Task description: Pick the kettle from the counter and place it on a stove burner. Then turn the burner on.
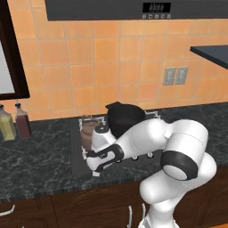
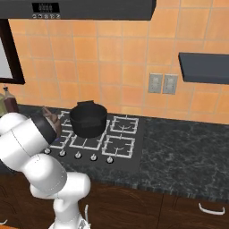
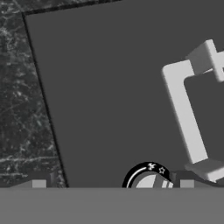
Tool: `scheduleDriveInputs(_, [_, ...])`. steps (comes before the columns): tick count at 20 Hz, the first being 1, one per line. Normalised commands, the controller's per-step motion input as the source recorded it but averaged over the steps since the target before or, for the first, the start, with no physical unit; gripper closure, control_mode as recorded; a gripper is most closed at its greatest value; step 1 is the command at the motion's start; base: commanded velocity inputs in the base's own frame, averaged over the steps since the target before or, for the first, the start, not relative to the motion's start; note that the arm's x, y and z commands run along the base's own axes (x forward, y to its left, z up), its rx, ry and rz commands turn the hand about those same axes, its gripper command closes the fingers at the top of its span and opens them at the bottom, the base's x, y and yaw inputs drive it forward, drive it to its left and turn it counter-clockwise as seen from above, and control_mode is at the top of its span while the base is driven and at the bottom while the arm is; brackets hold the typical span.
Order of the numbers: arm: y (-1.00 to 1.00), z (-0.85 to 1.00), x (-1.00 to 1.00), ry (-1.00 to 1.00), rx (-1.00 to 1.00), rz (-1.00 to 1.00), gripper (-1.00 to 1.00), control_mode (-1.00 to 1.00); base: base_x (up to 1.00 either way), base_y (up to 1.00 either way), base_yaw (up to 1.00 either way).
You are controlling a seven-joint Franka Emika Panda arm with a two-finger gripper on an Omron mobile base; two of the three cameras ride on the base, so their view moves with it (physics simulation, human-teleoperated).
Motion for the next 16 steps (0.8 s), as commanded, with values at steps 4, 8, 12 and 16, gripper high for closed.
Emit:
scheduleDriveInputs(4, [0.44, 0.43, -0.13, 0.00, -0.06, 0.08, -1.00, -1.00, 0.00, 0.00, 0.00])
scheduleDriveInputs(8, [0.48, 0.50, -0.15, 0.00, -0.05, 0.09, -1.00, -1.00, 0.00, 0.00, 0.00])
scheduleDriveInputs(12, [0.45, 0.54, -0.16, 0.00, -0.02, 0.07, -1.00, -1.00, 0.00, 0.00, 0.00])
scheduleDriveInputs(16, [0.06, 0.78, -0.15, -0.10, 0.00, 0.00, -1.00, -1.00, 0.00, 0.00, 0.00])
